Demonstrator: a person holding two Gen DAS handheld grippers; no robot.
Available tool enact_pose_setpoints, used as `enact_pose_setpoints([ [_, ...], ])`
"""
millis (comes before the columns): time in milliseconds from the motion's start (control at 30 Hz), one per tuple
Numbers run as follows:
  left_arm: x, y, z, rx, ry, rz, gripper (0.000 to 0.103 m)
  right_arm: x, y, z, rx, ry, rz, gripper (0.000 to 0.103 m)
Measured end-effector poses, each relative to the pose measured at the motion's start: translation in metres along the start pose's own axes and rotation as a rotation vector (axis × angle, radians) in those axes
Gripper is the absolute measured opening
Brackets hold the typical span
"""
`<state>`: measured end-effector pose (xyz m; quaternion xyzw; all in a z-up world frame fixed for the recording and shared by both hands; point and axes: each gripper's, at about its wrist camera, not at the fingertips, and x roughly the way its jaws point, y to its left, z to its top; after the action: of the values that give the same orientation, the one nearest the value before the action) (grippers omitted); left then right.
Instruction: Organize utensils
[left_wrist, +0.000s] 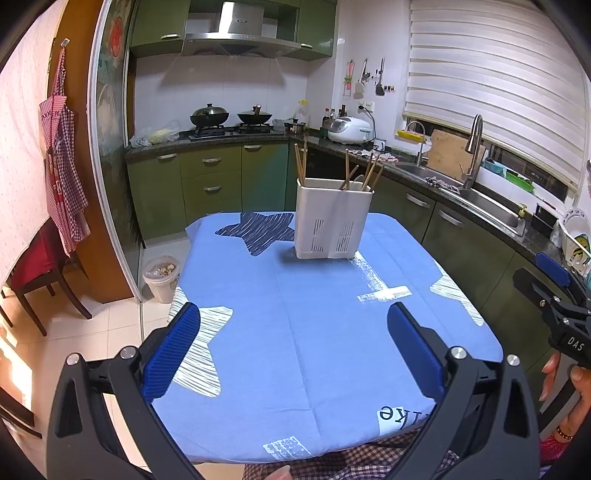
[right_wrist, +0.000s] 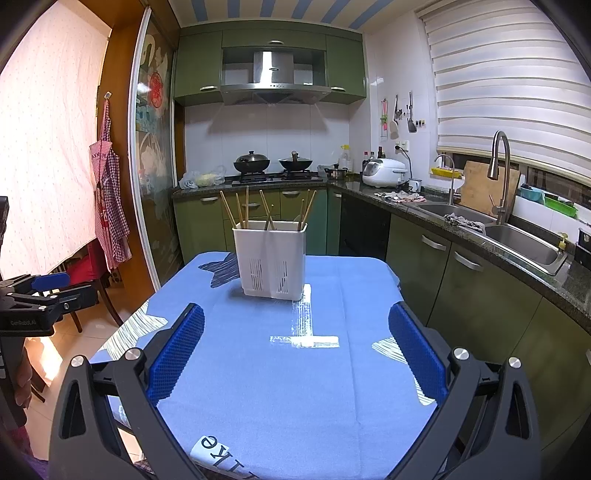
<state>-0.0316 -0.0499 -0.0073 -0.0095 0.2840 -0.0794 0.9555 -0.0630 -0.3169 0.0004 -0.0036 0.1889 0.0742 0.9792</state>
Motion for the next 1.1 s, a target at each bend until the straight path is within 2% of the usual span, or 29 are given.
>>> enact_pose_setpoints([
  [1100, 0.01, -0.0058, 0.0009, -0.013, 0.038, -0.002, 0.097, 0.0092, 0.0019, -0.0093, 0.006, 0.015, -0.003, 0.099],
])
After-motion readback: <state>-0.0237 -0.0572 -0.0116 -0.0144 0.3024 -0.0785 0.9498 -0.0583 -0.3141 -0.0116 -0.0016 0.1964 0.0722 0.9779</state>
